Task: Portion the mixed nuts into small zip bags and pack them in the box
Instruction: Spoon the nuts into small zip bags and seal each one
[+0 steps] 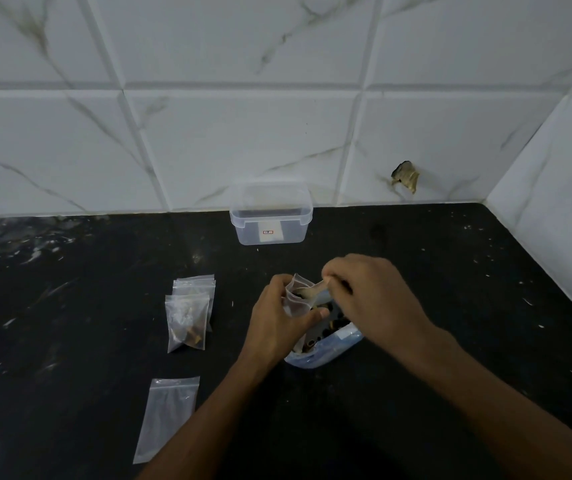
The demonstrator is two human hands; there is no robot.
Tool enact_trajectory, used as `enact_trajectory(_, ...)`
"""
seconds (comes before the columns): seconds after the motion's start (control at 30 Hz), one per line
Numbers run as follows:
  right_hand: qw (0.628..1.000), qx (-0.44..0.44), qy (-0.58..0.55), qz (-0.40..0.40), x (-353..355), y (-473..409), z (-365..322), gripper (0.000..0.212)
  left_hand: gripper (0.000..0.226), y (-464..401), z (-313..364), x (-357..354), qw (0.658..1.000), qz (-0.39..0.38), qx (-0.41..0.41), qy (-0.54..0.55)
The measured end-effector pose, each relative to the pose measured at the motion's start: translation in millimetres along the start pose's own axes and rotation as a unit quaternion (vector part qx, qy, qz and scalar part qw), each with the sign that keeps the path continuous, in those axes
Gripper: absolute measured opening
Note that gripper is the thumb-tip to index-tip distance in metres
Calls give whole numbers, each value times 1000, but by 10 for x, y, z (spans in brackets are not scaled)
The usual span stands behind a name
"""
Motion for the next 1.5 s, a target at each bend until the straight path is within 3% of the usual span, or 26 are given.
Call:
enact_trajectory(0.1,988,114,100,-7,-92,39,-24,11,59,3,-12,-2,1000,12,-2,12)
enact_trajectory(0.17,983,149,102,6,-121,61,18,13,59,7,-23,1,1000,18,-1,24)
enact_trajectory(0.23,985,147,75,40,-57,64,50,2,59,17,-26,23,999,23,-4,33)
enact_trajectory(0.3,991,83,-5,105,88,82,98,13,56,29,-42,77,999,28,-3,29)
enact_trajectory(0.4,982,-44,-94,156,196,88,339,11,48,88,-71,227,999,29,2,17)
enact_trajectory(0.53,981,-175,-61,64,-205,107,766,11,48,192,-180,361,1000,27,12,-3)
enact_trajectory(0.6,980,-191,-44,30,-467,132,860,11,49,232,-231,364,1000,20,19,-7)
enact_trajectory(0.8,975,-200,-83,55,-837,129,831,13,74,264,-342,284,998,-22,53,33)
enact_trajectory(1.07,947,-254,-199,-15,-1019,81,710,16,67,240,-308,233,994,-55,67,72)
enact_trajectory(1.27,897,-327,-292,-50,-1077,27,702,15,52,233,-310,269,993,-60,66,73)
enact_trajectory(1.5,858,-378,-346,-42,-880,102,848,14,53,269,-252,338,998,-26,57,33)
Point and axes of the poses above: each hand's wrist, its own y-axis away from the middle knuckle, its own x-axis out of the back of the hand, z = x × y, the point moved 1 cm from there along -y, towards the middle knuckle, and after that the axes turned 3 degrees about -x, right-handed, at the moved point
